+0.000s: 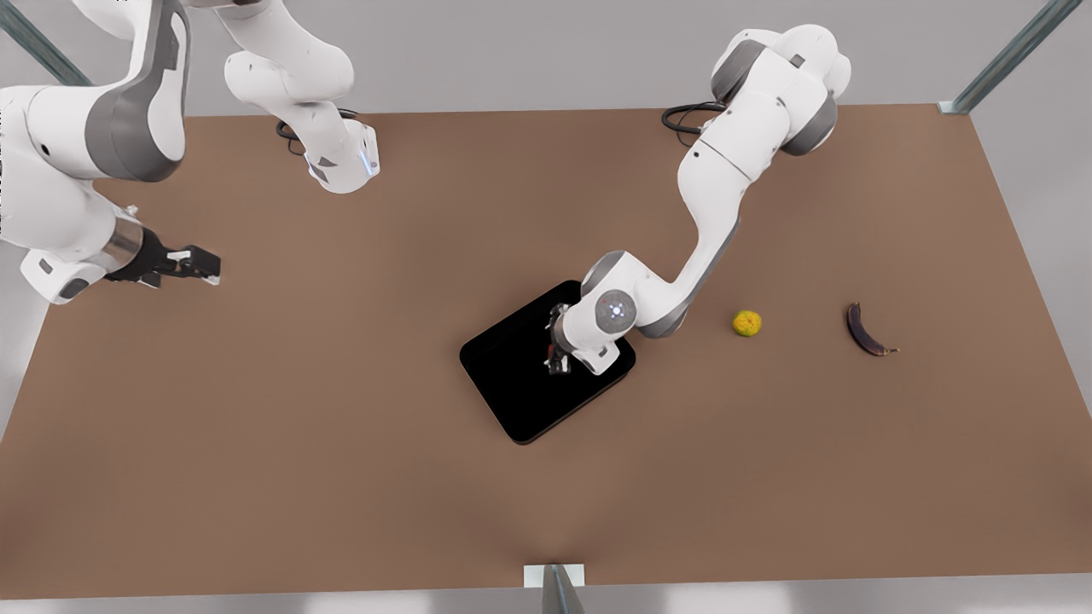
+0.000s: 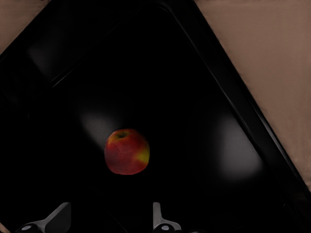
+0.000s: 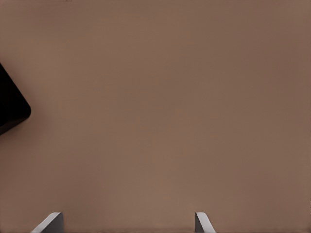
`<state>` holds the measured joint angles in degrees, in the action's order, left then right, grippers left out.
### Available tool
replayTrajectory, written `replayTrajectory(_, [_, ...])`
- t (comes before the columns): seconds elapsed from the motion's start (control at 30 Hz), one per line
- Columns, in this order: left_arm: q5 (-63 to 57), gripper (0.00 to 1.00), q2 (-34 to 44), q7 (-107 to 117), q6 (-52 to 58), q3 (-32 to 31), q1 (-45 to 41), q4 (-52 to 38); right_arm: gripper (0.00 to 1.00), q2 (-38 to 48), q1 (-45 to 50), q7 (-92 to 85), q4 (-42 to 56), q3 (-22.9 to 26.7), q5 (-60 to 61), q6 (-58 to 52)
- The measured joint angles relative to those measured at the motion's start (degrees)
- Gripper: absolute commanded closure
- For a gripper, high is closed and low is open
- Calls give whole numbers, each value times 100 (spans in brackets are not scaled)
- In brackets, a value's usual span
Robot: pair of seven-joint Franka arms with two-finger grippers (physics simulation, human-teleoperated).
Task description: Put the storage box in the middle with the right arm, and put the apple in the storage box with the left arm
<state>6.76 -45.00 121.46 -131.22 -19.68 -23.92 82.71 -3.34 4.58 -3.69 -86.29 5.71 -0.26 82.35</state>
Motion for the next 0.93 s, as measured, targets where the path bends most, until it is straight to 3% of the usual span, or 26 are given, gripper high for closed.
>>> replayTrajectory(0.13, [-328,0,833,-609,636,394,234,-362,0,-1,191,0,7,15,0,-3])
replayTrajectory(0.23, [-517,0,1621,-3633,2184,537,809,-331,0,-9,61,0,6,17,0,1])
replayTrajectory(0.4, [-624,1,2792,-9754,3438,1975,860,-299,0,-147,72,-27,79,52,8,-26])
replayTrajectory(0.53, [-661,0,4009,-11728,3887,2065,1346,474,0,-172,-106,-14,108,53,17,-318])
replayTrajectory(0.63, [-680,0,3626,-11809,3911,1674,1583,227,0,-334,-87,-8,92,52,9,-481])
replayTrajectory(0.7, [-640,0,4555,-11978,3420,1615,1530,1443,0,-382,-99,-17,78,51,9,-485])
replayTrajectory(0.73, [-599,0,4547,-11979,3351,1428,1764,1545,0,-387,-164,-18,72,53,9,-491])
replayTrajectory(0.83, [-528,0,3782,-11953,3505,1195,2212,772,0,-379,-118,-26,108,57,9,-540])
replayTrajectory(0.93, [-496,0,3719,-11901,3526,1204,2232,712,0,-386,-165,16,184,88,61,-731])
